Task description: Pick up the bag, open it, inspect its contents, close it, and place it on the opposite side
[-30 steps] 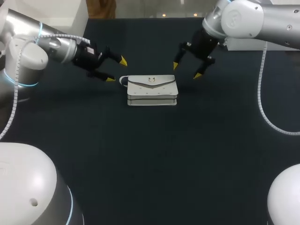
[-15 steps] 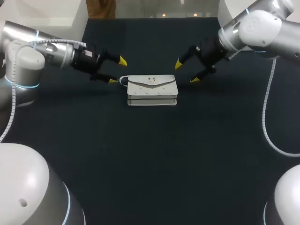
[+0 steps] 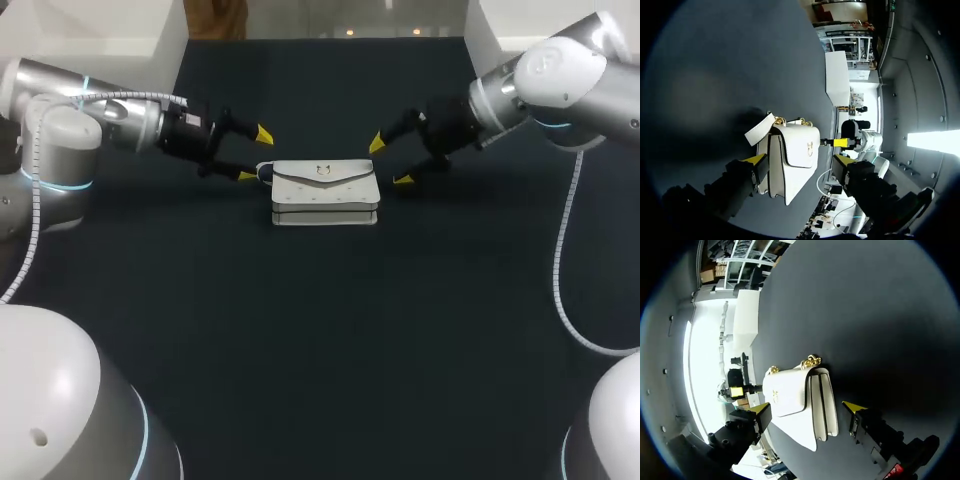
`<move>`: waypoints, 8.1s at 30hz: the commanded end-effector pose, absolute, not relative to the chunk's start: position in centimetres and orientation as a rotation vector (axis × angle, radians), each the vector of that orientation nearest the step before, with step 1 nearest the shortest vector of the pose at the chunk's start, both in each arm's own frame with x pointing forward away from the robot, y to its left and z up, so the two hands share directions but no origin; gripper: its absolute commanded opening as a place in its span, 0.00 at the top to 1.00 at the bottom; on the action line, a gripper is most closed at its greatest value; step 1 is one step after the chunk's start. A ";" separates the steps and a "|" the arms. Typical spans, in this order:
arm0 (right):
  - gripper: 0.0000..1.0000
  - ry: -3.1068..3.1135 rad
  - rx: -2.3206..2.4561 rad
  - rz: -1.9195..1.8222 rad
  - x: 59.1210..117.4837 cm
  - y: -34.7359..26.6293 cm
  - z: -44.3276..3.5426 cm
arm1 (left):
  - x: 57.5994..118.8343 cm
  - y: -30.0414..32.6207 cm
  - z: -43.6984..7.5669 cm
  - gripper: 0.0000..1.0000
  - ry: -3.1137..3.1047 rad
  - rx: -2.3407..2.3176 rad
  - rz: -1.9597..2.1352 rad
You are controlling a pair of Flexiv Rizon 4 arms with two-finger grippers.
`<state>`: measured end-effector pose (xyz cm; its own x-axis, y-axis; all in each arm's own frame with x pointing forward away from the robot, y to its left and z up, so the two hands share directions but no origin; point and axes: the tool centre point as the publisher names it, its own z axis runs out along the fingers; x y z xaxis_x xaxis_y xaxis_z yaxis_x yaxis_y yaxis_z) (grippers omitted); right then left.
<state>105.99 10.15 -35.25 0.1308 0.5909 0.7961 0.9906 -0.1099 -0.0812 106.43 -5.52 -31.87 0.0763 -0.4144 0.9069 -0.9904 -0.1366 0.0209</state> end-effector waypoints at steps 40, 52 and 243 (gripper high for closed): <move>0.43 -1.449 -1.610 -0.828 105.6 13.1 -36.8 | 106.8 -8.4 -34.8 0.49 -1.358 1.597 0.988; 0.57 -1.440 -1.612 -0.809 105.9 13.6 -37.5 | 107.1 -8.3 -35.7 0.58 -1.346 1.636 0.983; 0.00 -1.893 -2.350 -0.426 112.4 -16.2 -32.1 | 109.7 13.1 -33.8 1.00 -1.780 1.657 0.719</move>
<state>112.69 -16.07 -32.39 0.1782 0.9390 0.2942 0.9727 -0.2132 0.0912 109.41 12.38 -34.61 -0.0464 -0.6658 0.7447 -0.9977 0.0675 -0.0019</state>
